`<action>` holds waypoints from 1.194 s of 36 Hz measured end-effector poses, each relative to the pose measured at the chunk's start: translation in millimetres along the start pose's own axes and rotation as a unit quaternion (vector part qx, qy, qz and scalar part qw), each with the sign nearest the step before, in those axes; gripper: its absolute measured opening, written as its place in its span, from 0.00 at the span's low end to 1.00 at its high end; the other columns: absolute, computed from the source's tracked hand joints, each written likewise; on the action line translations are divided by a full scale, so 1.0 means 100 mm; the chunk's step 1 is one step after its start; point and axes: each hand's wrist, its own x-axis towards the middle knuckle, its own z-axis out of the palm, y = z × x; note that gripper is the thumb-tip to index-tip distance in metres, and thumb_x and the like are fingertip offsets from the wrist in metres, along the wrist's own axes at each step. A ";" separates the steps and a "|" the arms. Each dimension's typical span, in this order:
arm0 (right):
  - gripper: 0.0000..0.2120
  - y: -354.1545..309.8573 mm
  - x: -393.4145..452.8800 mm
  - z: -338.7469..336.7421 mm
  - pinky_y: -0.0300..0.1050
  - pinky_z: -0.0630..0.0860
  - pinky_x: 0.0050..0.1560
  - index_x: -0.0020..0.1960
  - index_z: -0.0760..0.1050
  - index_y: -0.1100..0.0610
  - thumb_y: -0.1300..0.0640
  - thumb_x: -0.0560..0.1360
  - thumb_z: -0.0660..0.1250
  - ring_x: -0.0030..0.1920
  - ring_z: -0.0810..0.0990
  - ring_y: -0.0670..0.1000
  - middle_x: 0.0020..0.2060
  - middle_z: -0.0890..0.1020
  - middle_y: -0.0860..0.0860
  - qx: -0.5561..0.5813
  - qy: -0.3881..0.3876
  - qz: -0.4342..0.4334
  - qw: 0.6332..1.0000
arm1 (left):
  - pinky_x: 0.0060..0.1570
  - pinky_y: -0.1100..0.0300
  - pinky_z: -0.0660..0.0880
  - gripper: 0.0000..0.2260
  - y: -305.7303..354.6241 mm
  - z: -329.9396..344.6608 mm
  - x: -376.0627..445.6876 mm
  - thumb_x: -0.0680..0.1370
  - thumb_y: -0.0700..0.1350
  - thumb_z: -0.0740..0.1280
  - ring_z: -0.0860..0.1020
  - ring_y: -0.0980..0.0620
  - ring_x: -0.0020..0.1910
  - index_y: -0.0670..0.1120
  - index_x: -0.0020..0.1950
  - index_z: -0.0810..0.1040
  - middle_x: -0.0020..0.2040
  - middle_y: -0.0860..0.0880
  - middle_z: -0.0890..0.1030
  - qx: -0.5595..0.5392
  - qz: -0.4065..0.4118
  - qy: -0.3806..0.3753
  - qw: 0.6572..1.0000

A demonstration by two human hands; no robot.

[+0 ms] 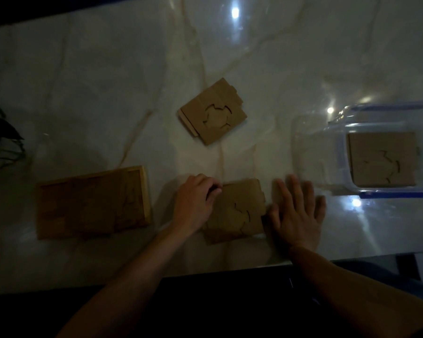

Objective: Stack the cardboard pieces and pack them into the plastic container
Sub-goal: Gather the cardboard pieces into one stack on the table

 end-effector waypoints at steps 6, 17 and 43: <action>0.31 -0.01 -0.01 -0.02 0.52 0.34 0.74 0.77 0.45 0.37 0.39 0.76 0.49 0.78 0.42 0.51 0.79 0.49 0.43 0.014 -0.005 -0.002 1.000 | 0.48 0.47 0.74 0.07 0.00 0.08 -0.04 0.77 0.47 0.66 0.74 0.44 0.49 0.46 0.52 0.80 0.48 0.46 0.78 0.052 0.032 0.025 0.998; 0.31 -0.02 0.00 -0.06 0.53 0.32 0.74 0.77 0.41 0.36 0.38 0.76 0.47 0.78 0.38 0.51 0.79 0.45 0.43 0.012 -0.023 -0.001 1.000 | 0.44 0.52 0.73 0.08 -0.13 0.26 -0.04 0.77 0.49 0.64 0.71 0.47 0.47 0.47 0.52 0.78 0.49 0.46 0.75 0.134 0.096 0.094 0.982; 0.31 0.00 -0.01 -0.03 0.59 0.38 0.75 0.77 0.43 0.36 0.38 0.75 0.47 0.79 0.40 0.52 0.80 0.47 0.43 0.019 -0.012 0.004 1.000 | 0.59 0.46 0.66 0.26 -0.13 -0.48 1.45 0.73 0.61 0.65 0.66 0.41 0.64 0.49 0.66 0.69 0.66 0.44 0.69 0.145 -0.055 0.056 0.986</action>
